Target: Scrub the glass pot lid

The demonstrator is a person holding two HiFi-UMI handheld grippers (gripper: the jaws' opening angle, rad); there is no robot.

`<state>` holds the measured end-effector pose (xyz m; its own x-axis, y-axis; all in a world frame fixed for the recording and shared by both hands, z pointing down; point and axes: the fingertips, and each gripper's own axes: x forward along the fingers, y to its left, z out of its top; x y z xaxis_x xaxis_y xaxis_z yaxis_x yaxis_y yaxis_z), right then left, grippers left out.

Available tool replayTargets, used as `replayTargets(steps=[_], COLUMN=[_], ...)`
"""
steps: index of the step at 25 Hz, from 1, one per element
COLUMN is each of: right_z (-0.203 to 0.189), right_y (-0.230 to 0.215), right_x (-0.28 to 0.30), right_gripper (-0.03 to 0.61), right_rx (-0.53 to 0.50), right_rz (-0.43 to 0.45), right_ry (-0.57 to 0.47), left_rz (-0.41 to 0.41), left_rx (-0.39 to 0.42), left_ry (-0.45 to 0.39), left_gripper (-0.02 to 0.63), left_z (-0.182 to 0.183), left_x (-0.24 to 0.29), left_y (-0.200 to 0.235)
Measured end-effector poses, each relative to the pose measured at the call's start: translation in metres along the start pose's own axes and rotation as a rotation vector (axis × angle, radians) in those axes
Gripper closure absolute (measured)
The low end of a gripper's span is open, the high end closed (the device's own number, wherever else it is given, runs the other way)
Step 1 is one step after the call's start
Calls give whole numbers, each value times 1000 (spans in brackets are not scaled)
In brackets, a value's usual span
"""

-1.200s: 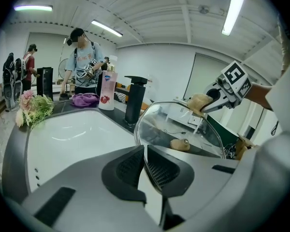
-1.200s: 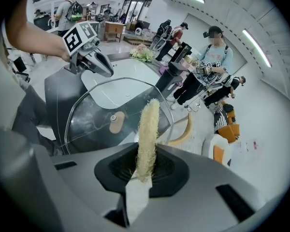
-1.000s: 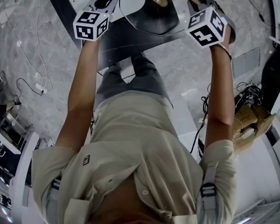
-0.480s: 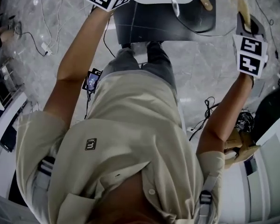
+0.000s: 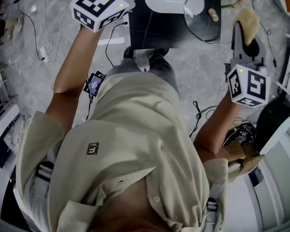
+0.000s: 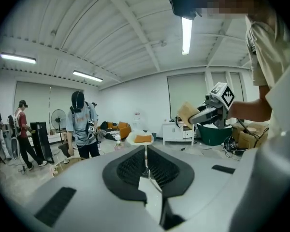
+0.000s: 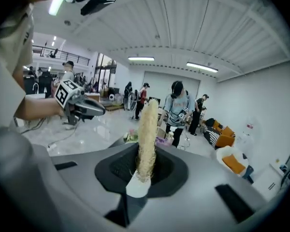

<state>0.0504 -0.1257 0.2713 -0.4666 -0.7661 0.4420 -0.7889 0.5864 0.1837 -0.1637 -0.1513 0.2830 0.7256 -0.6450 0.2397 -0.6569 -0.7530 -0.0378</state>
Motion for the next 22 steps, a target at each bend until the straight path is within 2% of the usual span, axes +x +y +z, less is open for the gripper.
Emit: replayTargets(steps=[3,6,10,13,18,22], right_z=[28,48,61,59,67,67], right_y=[24,46,64,61,83,83], right_x=[-25,-44,-80,-110,-128,-155], right_gripper=[534,534,534,534,534,534], right_rx=[60,96,100,110,111,112], right_rz=[-2,-30,-85,-118,-177,-210], right_ry=[-94,-140,-162,-166,-167,-170], left_rz=[10,17,7,-5,-17,-35], left_rx=[17,31,40,46,51,61], left_ry=[-46,-91,-132,-137,-166,-176], left_gripper=[586,586,586,586,586,586], left_z=[21,33,47,58,62,66], left_x=[-28,-63,-105,-113,-143,-151], left_y=[-8,-7,-20,-42,-37,-54])
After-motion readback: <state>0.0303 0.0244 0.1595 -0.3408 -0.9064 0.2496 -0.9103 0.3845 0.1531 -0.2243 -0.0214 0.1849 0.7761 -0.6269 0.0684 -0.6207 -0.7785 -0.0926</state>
